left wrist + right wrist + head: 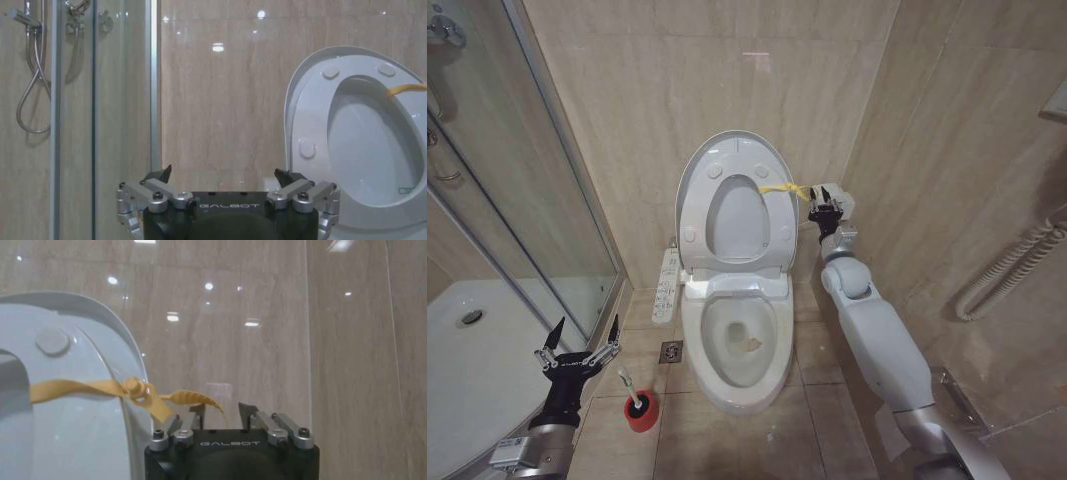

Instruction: Open the toilet lid, clean the toilet bowl with a toilet brush, close the toilet lid, and flush.

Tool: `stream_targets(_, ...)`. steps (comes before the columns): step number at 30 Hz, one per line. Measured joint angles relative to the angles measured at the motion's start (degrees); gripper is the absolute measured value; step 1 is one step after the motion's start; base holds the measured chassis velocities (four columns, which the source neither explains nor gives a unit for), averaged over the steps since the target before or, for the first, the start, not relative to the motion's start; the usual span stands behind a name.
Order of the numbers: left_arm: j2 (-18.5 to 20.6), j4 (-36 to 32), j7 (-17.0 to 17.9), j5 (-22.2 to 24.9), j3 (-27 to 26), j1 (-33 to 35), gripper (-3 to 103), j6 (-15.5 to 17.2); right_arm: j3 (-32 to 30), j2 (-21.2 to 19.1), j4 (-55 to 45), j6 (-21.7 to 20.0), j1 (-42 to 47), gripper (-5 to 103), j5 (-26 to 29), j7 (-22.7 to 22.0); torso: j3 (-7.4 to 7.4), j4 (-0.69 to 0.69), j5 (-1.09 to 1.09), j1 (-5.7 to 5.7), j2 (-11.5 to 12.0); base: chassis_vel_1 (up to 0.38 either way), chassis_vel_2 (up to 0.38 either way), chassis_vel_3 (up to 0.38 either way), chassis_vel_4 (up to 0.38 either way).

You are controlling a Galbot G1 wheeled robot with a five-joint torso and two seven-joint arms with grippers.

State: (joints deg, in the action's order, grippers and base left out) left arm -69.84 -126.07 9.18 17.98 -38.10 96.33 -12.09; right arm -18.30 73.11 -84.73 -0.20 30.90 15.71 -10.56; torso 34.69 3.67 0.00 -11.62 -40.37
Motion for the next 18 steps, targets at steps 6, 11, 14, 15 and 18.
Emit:
stream_targets(6, 0.0, 0.0, 0.0, 0.0, 0.0, 0.0, 100, 0.0, 0.0, -0.83, -3.05, -0.27, 2.01, 47, 0.27, -0.09, 0.0, 0.0, 0.0, 0.0, 0.0, 0.0, 0.0, 0.0, 0.0)
stream_targets(11, 0.0, 0.0, 0.0, 0.0, 0.0, 0.0, 100, 0.0, 0.02, -1.64, -7.1, -0.7, 5.34, 74, 0.72, -0.19, 0.0, 0.0, 0.0, 0.0, 0.0, 0.0, 0.0, 0.0, 0.0)
stream_targets(14, 0.0, 0.0, 0.0, 0.0, 0.0, 0.0, 100, 0.0, -0.33, -1.99, -8.7, -0.9, 6.72, 74, 0.84, -0.31, 0.0, 0.0, 0.0, 0.0, 0.0, 0.0, 0.0, 0.0, 0.0)
stream_targets(15, 0.0, 0.0, 0.0, 0.0, 0.0, 0.0, 100, 0.0, -0.54, -2.15, -9.48, -1.04, 7.42, 74, 0.99, -0.41, 0.0, 0.0, 0.0, 0.0, 0.0, 0.0, 0.0, 0.0, 0.0)
stream_targets(18, 0.0, 0.0, 0.0, 0.0, 0.0, 0.0, 100, 0.0, -0.85, -2.46, -11.23, -1.43, 8.88, 98, 1.42, -0.78, 0.0, 0.0, 0.0, 0.0, 0.0, 0.0, 0.0, 0.0, 0.0)
